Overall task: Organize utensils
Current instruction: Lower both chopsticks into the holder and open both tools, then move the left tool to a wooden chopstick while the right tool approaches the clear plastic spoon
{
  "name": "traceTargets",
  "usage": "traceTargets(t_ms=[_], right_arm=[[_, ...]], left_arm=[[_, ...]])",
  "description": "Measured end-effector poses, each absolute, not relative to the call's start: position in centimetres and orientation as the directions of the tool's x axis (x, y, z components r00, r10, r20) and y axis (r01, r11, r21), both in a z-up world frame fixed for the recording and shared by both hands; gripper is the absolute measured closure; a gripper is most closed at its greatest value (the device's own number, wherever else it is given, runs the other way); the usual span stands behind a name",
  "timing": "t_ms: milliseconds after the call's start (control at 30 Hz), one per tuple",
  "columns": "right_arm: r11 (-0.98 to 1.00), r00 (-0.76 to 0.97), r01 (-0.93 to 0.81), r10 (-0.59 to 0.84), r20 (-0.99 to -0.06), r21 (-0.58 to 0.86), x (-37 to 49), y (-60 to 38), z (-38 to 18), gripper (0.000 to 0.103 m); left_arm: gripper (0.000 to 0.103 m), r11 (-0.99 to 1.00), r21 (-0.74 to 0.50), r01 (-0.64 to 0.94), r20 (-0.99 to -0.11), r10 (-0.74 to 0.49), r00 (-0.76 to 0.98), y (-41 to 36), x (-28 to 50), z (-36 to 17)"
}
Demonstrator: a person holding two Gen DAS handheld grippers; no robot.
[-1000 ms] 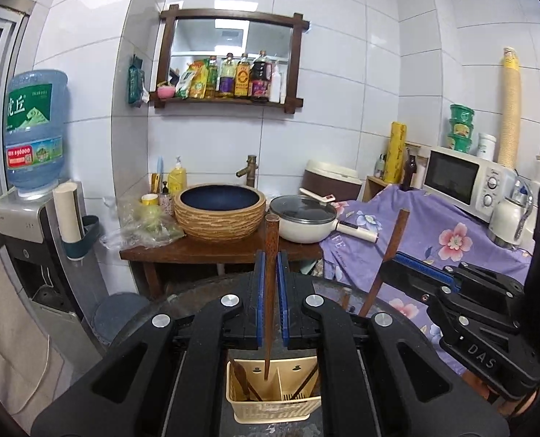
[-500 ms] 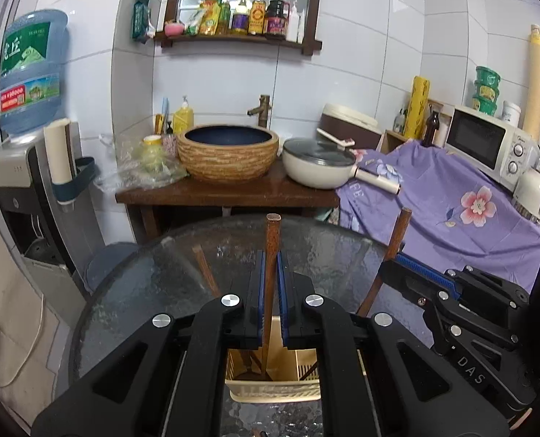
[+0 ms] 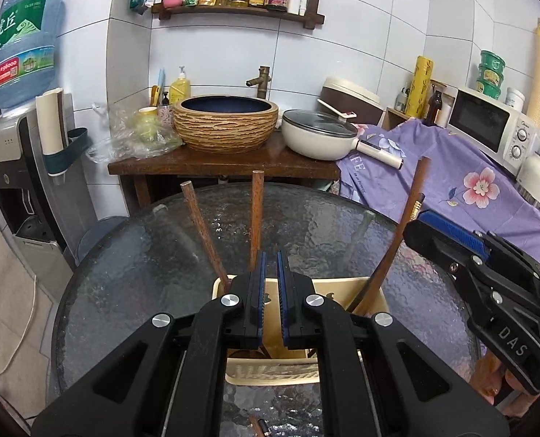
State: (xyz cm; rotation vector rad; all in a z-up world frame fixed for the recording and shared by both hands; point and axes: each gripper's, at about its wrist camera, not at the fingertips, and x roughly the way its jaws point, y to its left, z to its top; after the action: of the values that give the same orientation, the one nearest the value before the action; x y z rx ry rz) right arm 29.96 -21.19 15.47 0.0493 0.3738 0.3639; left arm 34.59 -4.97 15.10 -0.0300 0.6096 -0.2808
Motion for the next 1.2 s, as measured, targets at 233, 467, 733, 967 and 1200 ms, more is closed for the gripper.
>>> traceTargets(t_ms=[233, 467, 733, 967, 1200], right_arm=[[0.936, 0.887, -0.335, 0.353, -0.297, 0.111, 26.9, -22.0, 15.7, 0.054], [0.93, 0.832, -0.364, 0.352, -0.43, 0.057, 21.7, -20.6, 12.2, 0.046], [0.933, 0.72, -0.359, 0.274, -0.638, -0.003, 19.8, -18.6, 4.9, 0.046], [0.929, 0.607, -0.369, 0.266, -0.749, 0.031, 19.1, -17.5, 0.8, 0.047], [0.928, 0.543, -0.372, 0.251, -0.801, 0.039, 18.7, -17.0, -1.3, 0.053]], left_arm=[[0.026, 0.967, -0.078, 0.241, -0.443, -0.25, 0.861, -3.6, 29.6, 16.6], [0.017, 0.971, -0.074, 0.226, -0.513, -0.232, 0.827, -1.7, 25.4, 12.5], [0.039, 0.978, -0.079, 0.194, -0.667, -0.196, 0.719, -0.7, 23.0, 4.9], [0.07, 0.971, -0.08, 0.224, -0.747, -0.207, 0.631, -1.4, 21.6, 0.6], [0.077, 0.956, -0.121, 0.266, -0.777, -0.258, 0.574, -2.3, 20.9, -1.2]])
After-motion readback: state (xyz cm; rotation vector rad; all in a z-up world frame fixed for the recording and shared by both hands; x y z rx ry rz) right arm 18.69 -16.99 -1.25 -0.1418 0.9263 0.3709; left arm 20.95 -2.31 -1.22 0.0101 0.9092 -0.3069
